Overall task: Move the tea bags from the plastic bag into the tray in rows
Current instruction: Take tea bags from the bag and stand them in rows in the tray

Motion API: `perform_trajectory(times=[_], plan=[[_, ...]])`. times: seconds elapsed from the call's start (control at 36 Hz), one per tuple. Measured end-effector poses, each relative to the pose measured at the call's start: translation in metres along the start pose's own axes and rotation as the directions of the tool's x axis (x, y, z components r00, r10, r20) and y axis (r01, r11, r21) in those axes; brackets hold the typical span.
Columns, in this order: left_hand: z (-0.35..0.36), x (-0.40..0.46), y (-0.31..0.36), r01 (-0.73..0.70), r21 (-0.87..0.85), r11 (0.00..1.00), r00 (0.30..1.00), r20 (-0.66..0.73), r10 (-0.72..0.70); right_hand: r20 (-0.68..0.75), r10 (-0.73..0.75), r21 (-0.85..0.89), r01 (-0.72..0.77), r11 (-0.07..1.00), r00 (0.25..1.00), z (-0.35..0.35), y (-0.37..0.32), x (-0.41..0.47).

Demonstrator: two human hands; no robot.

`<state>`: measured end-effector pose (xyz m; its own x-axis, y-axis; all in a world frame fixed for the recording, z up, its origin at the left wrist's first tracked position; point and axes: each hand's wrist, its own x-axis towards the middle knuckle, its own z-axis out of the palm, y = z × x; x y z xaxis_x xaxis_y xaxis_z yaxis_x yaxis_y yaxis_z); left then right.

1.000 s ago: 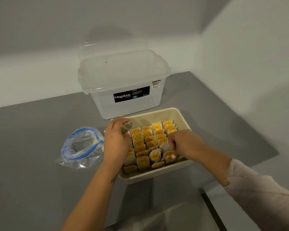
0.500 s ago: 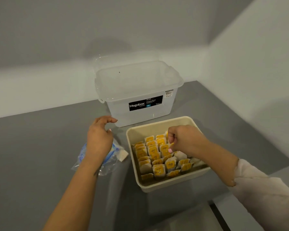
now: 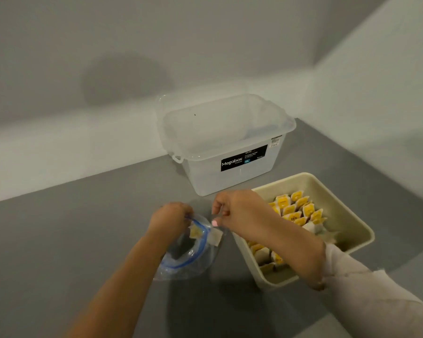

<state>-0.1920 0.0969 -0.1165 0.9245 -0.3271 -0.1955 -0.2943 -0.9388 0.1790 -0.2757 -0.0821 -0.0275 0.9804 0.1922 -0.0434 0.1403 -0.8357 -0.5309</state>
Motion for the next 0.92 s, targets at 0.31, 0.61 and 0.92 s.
perform_trajectory(times=[0.31, 0.61, 0.92], plan=[[0.007, -0.014, -0.011, -0.019, -0.21, 0.977, 0.992, -0.125, -0.008, 0.271, 0.447, -0.359, -0.342, 0.869, 0.852, 0.079, -0.019, 0.037], [0.01, -0.018, -0.018, 0.008, -0.338, 0.941, 0.997, -0.069, -0.034, 0.324, 0.501, -0.398, -0.365, 0.842, 0.803, 0.118, -0.028, 0.038], [0.01, -0.02, -0.019, -0.02, -0.359, 0.933, 0.993, -0.119, -0.024, 0.342, 0.518, -0.341, -0.41, 0.846, 0.784, 0.132, -0.022, 0.051]])
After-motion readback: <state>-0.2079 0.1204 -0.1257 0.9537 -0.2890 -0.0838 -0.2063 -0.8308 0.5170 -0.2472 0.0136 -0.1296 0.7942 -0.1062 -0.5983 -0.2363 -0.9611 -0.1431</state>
